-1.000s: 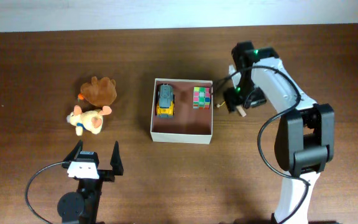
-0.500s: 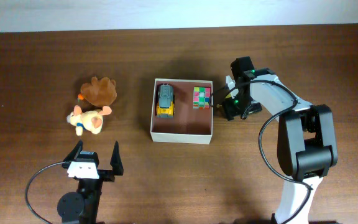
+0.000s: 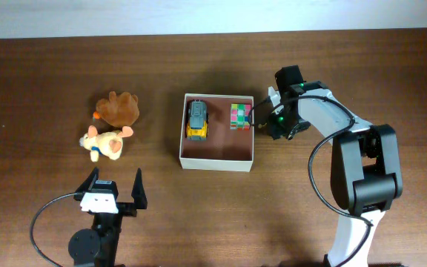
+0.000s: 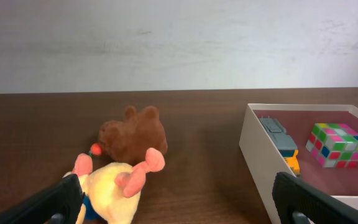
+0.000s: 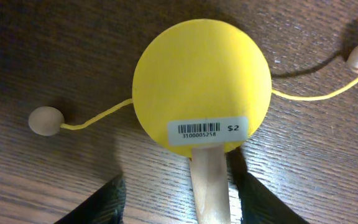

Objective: Pack container
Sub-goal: 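Lower the right gripper and grasp the wooden handle of the yellow toy, then lift the yellow toy by its handle with the right gripper, then carry the yellow toy over the box and lower it between truck and cube, then open the right gripper and raise it away to the right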

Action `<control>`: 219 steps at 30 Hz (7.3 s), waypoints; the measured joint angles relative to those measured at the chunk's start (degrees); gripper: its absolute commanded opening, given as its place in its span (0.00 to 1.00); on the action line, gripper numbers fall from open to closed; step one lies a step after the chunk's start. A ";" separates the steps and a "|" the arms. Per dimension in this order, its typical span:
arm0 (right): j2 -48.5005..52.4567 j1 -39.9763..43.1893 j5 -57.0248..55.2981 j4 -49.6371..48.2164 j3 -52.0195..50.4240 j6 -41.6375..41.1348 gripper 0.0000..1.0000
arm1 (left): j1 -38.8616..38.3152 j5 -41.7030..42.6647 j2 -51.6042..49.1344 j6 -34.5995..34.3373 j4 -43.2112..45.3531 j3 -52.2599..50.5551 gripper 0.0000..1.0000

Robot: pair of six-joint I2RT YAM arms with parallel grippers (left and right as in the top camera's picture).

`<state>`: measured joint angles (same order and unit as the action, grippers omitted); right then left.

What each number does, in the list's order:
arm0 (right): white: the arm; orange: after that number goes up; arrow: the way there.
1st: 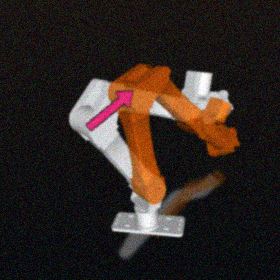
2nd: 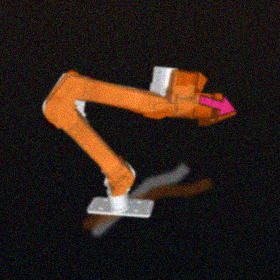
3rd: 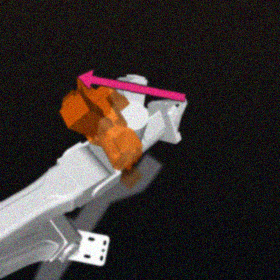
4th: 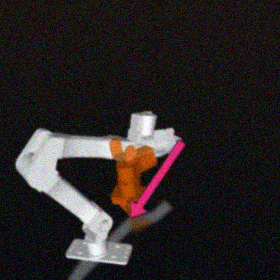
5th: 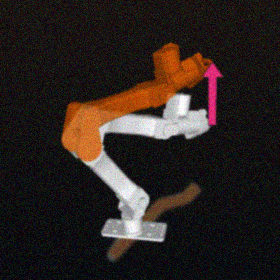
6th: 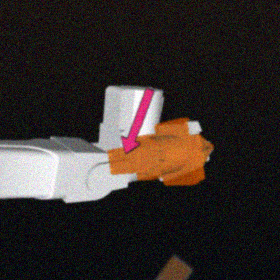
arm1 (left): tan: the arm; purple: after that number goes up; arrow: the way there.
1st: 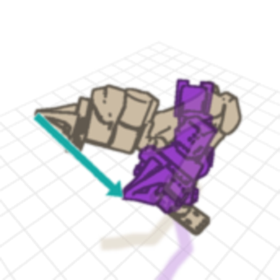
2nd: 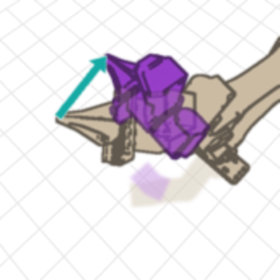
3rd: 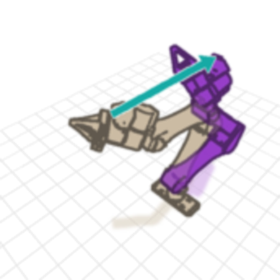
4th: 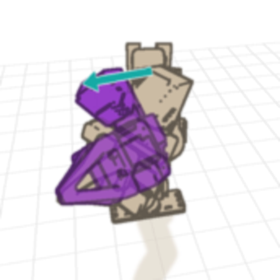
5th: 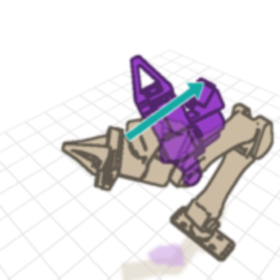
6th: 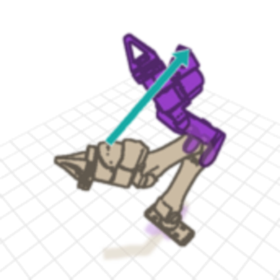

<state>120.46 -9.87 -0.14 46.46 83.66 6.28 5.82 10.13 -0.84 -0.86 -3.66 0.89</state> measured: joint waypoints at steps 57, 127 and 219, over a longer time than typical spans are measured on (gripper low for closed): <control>1.88 0.52 -0.37 13.73 13.88 -7.21 0.25 | 0.00 0.00 0.00 0.00 0.00 0.00 0.99; 3.56 -7.69 16.04 39.21 44.83 -4.07 0.10 | 0.00 0.00 0.00 0.00 0.00 0.00 0.99; -7.48 18.25 -9.51 42.23 43.71 -28.76 0.99 | 0.00 0.00 0.00 0.00 0.00 0.00 0.99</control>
<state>112.99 8.38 -9.65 88.68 127.37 -22.48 5.82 10.13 -0.84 -0.86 -3.66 0.89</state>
